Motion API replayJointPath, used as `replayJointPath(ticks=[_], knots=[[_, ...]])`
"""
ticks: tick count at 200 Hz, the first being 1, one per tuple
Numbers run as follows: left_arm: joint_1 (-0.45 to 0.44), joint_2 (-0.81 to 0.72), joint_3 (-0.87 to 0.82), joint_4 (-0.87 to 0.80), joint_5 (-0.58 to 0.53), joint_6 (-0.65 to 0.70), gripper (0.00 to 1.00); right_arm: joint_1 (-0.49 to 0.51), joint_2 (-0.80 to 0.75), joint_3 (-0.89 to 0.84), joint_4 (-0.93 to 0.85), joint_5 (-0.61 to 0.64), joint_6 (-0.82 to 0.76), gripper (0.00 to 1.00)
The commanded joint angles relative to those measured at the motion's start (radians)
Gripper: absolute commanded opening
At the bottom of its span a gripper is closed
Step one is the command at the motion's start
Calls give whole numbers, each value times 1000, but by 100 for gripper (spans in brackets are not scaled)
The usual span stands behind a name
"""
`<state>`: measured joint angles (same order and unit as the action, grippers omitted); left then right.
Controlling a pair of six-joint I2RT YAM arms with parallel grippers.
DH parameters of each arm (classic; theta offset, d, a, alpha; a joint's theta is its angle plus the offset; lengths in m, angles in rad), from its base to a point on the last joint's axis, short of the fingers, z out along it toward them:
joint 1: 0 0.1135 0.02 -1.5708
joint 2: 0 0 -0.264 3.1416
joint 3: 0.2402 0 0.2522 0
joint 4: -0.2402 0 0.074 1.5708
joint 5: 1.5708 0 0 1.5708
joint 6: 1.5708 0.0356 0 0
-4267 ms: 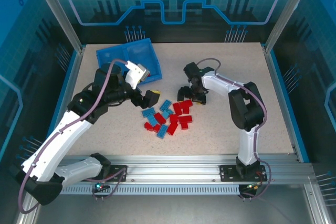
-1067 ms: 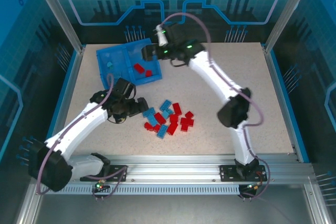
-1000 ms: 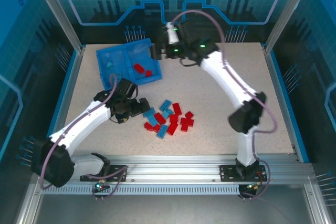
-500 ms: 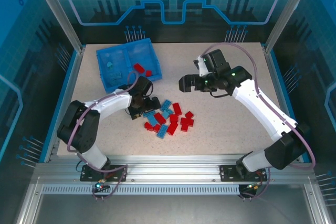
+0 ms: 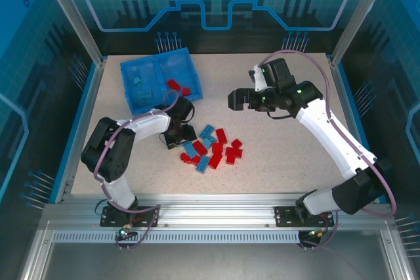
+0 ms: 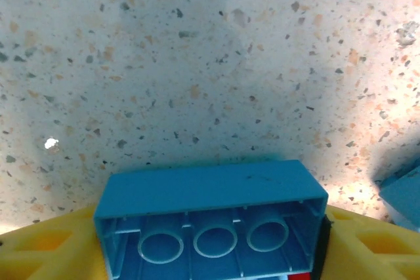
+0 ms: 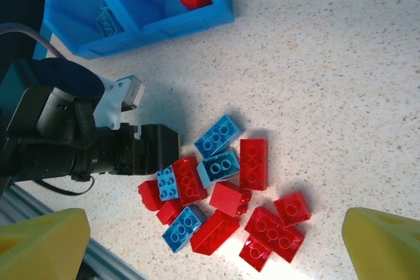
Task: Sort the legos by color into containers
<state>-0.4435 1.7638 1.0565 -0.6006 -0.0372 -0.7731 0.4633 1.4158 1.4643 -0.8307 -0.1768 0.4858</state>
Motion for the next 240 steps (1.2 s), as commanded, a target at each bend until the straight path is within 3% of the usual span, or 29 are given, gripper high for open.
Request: replayJointPath(ticks=[1, 21, 42, 93, 134, 172, 240], knots=[[3, 28, -25, -31, -23, 4, 61, -12, 27, 20, -35, -135, -50, 100], [10, 4, -29, -42, -40, -4, 55, -9, 69, 27, -87, -267, -125, 100], [26, -32, -7, -64, -55, -15, 52, 4, 104, 28, -133, -325, -168, 99], [76, -212, 161, -193, -186, 26, 50, 6, 119, 83, -106, -285, -135, 100], [260, -250, 319, -220, -233, 97, 51, 0, 134, 115, -102, -239, -129, 100], [439, -68, 535, -209, -170, 112, 51, -9, 164, 155, -94, -233, -113, 100], [518, 421, 1045, -343, -89, 100, 52, -11, 120, 125, -94, -193, -88, 100]])
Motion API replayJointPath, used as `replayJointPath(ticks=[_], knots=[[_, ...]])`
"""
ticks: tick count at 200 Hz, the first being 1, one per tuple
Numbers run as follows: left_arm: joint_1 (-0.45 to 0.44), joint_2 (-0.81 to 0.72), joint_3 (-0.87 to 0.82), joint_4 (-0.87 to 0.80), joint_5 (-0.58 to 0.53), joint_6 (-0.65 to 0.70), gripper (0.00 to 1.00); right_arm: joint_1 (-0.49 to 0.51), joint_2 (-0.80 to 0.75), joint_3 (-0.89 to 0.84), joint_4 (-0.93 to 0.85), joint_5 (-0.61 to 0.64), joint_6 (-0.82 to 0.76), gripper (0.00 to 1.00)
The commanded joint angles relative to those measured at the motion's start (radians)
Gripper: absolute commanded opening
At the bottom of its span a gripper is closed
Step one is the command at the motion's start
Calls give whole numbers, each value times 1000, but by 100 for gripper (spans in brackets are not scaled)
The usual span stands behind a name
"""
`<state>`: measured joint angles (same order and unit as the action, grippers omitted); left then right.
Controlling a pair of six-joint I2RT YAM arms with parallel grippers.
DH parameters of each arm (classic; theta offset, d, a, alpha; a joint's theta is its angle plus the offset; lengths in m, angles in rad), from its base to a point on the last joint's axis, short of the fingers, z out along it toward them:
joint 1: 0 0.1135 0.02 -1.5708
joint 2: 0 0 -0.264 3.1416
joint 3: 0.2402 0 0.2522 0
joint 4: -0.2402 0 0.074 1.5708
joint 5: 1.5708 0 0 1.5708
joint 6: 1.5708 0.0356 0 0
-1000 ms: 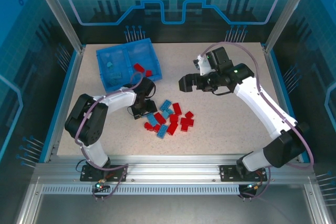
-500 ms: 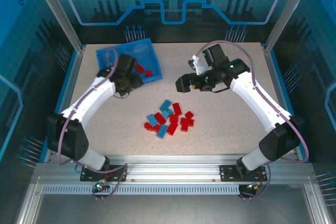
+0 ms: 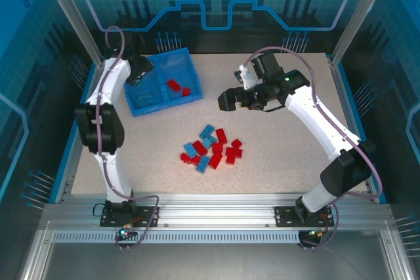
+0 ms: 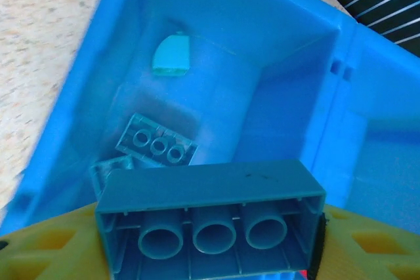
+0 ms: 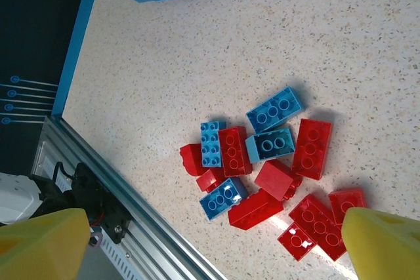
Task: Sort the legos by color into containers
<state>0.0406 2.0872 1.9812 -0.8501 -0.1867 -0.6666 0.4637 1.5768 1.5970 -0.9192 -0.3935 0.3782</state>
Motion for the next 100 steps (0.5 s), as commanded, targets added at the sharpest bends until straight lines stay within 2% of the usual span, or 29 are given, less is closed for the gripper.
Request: replayJointPath(ticks=[1, 43, 100], knots=[[34, 102, 125, -95, 63, -8, 52, -11, -43, -8, -5, 25, 19, 100], [51, 208, 247, -105, 117, -8, 71, -17, -90, -39, -6, 63, 31, 100], [51, 103, 208, -74, 143, 4, 81, -31, -61, -24, -1, 55, 35, 100]])
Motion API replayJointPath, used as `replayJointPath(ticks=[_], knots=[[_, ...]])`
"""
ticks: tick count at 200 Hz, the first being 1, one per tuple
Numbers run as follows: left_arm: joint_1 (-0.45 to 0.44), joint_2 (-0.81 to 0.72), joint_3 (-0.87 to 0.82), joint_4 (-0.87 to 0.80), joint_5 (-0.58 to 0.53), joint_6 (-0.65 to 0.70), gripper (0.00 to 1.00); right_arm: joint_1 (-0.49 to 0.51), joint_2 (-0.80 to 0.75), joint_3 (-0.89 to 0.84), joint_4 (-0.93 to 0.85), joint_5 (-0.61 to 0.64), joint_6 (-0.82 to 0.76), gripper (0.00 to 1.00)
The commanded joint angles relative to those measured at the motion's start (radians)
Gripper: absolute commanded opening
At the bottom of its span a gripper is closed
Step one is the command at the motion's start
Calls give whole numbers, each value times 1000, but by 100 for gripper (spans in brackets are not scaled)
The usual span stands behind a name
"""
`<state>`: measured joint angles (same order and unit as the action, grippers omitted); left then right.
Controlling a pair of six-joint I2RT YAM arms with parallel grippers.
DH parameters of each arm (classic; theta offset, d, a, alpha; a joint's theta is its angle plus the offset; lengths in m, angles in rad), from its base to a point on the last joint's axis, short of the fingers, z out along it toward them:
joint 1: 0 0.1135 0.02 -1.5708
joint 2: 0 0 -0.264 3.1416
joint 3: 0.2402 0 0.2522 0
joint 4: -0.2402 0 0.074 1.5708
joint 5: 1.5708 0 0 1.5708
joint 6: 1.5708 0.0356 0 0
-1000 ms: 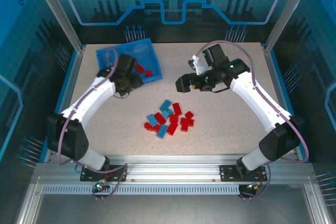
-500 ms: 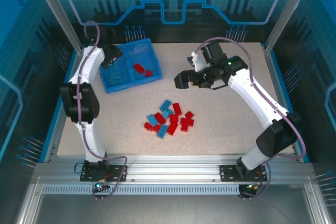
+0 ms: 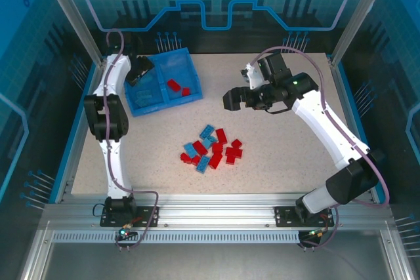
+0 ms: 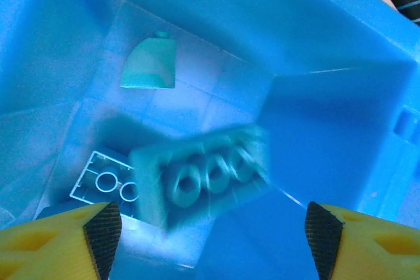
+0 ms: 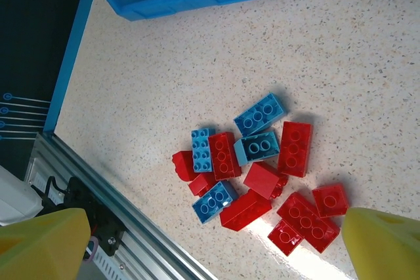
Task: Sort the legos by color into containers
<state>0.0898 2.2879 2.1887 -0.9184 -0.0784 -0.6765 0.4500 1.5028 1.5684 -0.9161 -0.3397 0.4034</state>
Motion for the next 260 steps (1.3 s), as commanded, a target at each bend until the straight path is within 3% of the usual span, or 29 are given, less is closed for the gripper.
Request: replayJointPath(ticks=[1, 39, 69, 89, 123, 154, 185, 222, 260], knots=[[1, -101, -1, -4, 37, 14, 81, -18, 15, 5, -4, 1, 11, 100], [-4, -255, -73, 13, 60, 11, 84, -24, 57, 18, -5, -9, 10, 100], [-62, -490, -267, 135, 160, 53, 84, -24, 69, -71, -24, 62, 45, 100], [-149, -656, -421, 212, 217, 172, 87, -24, 74, -157, -25, 80, 46, 100], [-355, -922, -728, 336, 234, 496, 97, -2, 89, -279, 1, 83, 2, 100], [-431, -1101, -973, 415, 301, 662, 99, 6, 143, -323, 22, 93, -3, 99], [-450, -1186, -1082, 446, 326, 707, 99, 47, 212, -319, 44, 152, -36, 89], [-452, -1192, -1108, 462, 331, 701, 99, 94, 309, -284, 62, 237, -44, 86], [-452, -1183, -1124, 488, 333, 680, 99, 113, 384, -245, 79, 322, -39, 68]])
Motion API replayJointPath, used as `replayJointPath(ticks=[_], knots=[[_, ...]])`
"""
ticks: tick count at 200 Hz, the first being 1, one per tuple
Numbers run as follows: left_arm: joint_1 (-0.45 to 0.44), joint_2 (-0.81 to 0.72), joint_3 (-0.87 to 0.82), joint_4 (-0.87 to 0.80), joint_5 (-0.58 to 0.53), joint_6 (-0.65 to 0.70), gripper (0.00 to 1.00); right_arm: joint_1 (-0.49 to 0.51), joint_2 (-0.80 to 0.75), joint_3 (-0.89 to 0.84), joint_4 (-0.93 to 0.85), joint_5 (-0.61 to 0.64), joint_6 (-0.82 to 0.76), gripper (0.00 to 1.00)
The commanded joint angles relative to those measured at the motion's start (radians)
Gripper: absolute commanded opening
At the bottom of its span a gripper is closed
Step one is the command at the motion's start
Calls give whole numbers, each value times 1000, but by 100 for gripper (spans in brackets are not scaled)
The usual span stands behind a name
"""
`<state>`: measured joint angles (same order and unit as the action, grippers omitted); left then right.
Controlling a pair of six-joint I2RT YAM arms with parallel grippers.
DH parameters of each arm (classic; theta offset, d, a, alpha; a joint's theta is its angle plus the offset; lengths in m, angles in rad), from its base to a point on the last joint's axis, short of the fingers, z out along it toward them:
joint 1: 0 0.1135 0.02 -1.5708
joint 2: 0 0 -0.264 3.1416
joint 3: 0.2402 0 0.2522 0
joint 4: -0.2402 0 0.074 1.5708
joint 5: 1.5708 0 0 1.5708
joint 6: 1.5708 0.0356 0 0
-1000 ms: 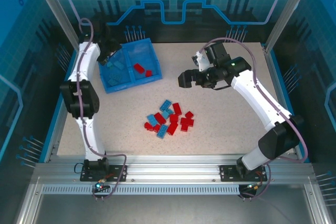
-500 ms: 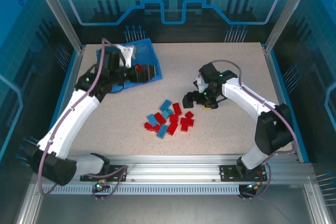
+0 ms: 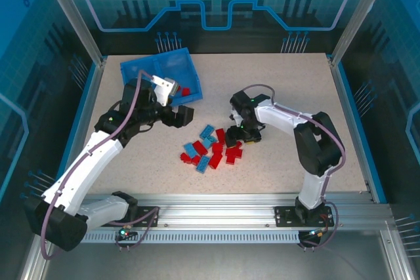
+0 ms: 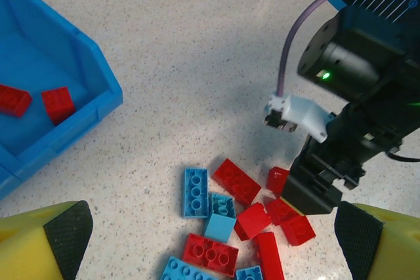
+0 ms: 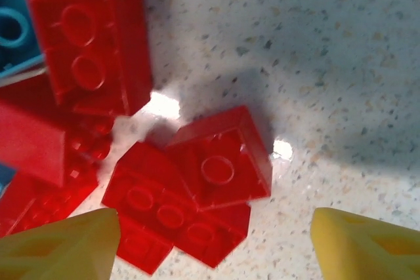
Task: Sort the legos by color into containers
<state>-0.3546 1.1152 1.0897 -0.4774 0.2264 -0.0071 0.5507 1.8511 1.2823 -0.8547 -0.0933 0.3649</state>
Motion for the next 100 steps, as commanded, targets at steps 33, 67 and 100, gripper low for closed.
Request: replayJointPath(ticks=[33, 67, 100], knots=[[-7, -9, -35, 43, 27, 3, 99, 16, 76, 46, 32, 78, 11, 59], [-9, -15, -49, 37, 21, -4, 99, 29, 104, 40, 40, 81, 17, 58], [-7, -16, -67, 44, 11, -17, 99, 33, 122, 50, 45, 85, 24, 43]])
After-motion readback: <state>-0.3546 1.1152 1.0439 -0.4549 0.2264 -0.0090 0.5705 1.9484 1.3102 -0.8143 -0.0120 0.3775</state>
